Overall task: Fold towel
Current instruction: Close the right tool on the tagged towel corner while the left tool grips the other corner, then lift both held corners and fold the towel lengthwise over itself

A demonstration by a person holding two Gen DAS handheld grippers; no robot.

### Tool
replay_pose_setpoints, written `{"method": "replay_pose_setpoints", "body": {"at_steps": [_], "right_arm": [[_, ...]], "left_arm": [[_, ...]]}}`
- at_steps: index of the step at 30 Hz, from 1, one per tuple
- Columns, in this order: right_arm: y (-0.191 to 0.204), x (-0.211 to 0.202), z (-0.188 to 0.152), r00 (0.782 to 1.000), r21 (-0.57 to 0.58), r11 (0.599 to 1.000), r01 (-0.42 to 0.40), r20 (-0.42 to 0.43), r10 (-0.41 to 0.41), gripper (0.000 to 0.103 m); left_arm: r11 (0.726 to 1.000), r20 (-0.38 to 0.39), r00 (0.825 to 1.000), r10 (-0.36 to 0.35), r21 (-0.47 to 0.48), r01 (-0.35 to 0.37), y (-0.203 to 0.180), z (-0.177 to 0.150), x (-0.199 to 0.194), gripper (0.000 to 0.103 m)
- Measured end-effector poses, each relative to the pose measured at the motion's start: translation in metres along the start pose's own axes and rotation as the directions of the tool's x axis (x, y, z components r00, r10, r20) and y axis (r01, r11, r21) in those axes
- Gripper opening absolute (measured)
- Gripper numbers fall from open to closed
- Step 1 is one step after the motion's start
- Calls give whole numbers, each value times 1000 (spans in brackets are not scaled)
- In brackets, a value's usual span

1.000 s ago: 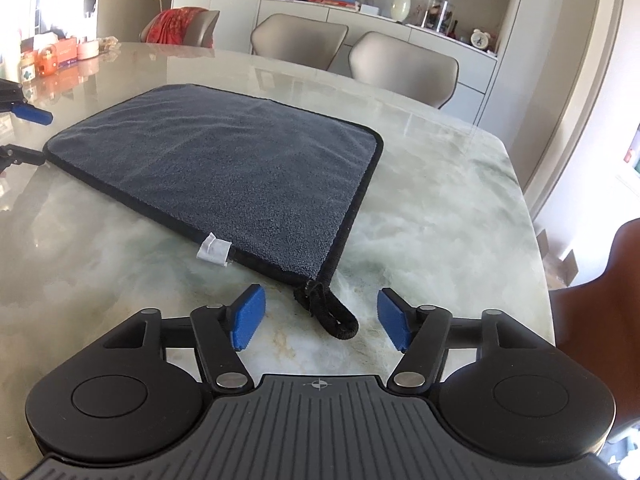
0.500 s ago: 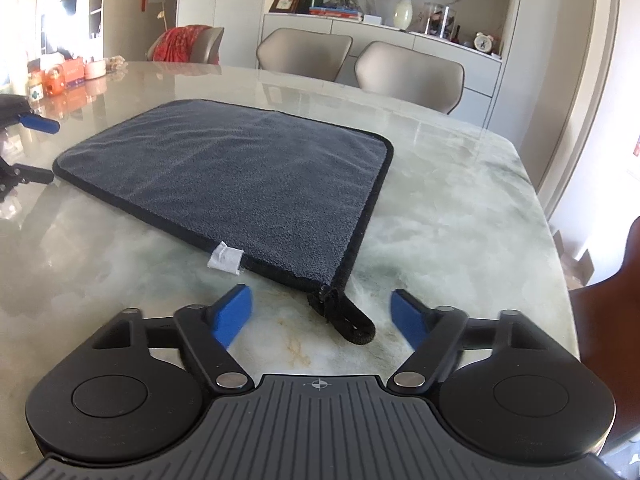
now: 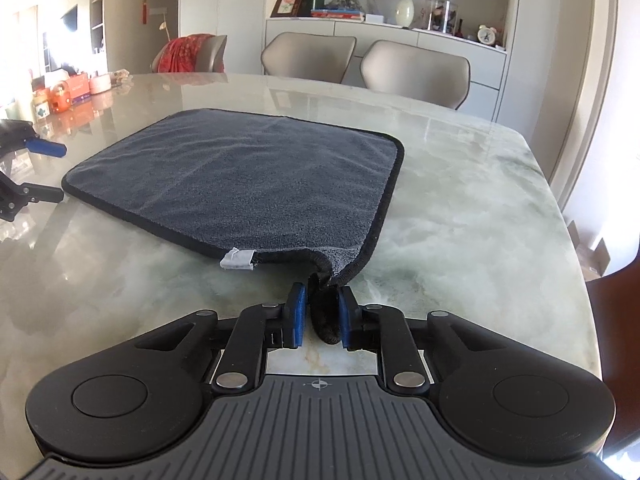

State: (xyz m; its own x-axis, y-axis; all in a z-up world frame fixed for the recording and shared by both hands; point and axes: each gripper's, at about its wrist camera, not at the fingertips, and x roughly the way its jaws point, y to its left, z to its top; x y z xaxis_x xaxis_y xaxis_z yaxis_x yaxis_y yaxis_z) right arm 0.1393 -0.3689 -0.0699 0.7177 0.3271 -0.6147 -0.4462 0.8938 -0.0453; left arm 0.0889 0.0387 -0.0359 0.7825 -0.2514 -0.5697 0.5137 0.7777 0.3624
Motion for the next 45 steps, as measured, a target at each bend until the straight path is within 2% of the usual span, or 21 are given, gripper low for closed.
{"method": "replay_pose_setpoints", "body": {"at_steps": [5,7,8,10,13,19,22,24,28,29,31,33,42,44,45], "right_arm": [[-2,0,1,1000,19,1000,-1,7,1,12],[-5,0,3,1000,36,999,-11,23,10,9],[-6,-1,5,999,46,999,-16,33,14,8],[-9,-2,8,998,66,997,-26,54,22,7],[-13,-4,13,996,87,996,-30,87,22,6],[-16,-6,24,991,99,994,-44,132,31,6],[-19,-5,31,988,111,992,-50,151,33,6],[-21,-4,36,986,120,991,-55,161,35,6],[-27,2,45,984,139,988,-62,176,37,6],[-29,4,47,983,147,987,-64,181,37,6],[-32,5,52,981,160,985,-66,190,35,6],[-35,5,55,979,168,983,-69,200,35,6],[-47,6,71,969,203,976,-83,245,32,6],[-46,9,76,968,204,975,-86,251,33,6],[-47,9,77,967,206,975,-88,253,33,6]], "left_arm": [[999,-16,999,-28,40,28,-5,4,1,42],[997,-24,999,-36,61,38,-7,6,2,28],[996,-28,999,-41,72,43,-8,6,3,24],[994,-43,998,-48,101,52,-11,7,5,9],[989,-55,997,-52,134,59,-14,9,7,4],[979,-57,998,-33,199,44,-17,11,9,4],[972,-58,998,-24,231,36,-18,13,10,11],[967,-58,998,-18,252,32,-19,13,10,13],[959,-52,998,-27,280,40,-24,15,10,37],[956,-47,999,-21,292,34,-26,15,9,39],[940,-34,999,16,340,-4,-31,15,11,52],[932,-28,999,31,361,-19,-32,16,13,57],[932,-41,999,14,363,2,-27,23,24,58],[939,-51,999,6,345,12,-23,25,27,51],[948,-69,998,-6,318,28,-20,27,30,42]]}}
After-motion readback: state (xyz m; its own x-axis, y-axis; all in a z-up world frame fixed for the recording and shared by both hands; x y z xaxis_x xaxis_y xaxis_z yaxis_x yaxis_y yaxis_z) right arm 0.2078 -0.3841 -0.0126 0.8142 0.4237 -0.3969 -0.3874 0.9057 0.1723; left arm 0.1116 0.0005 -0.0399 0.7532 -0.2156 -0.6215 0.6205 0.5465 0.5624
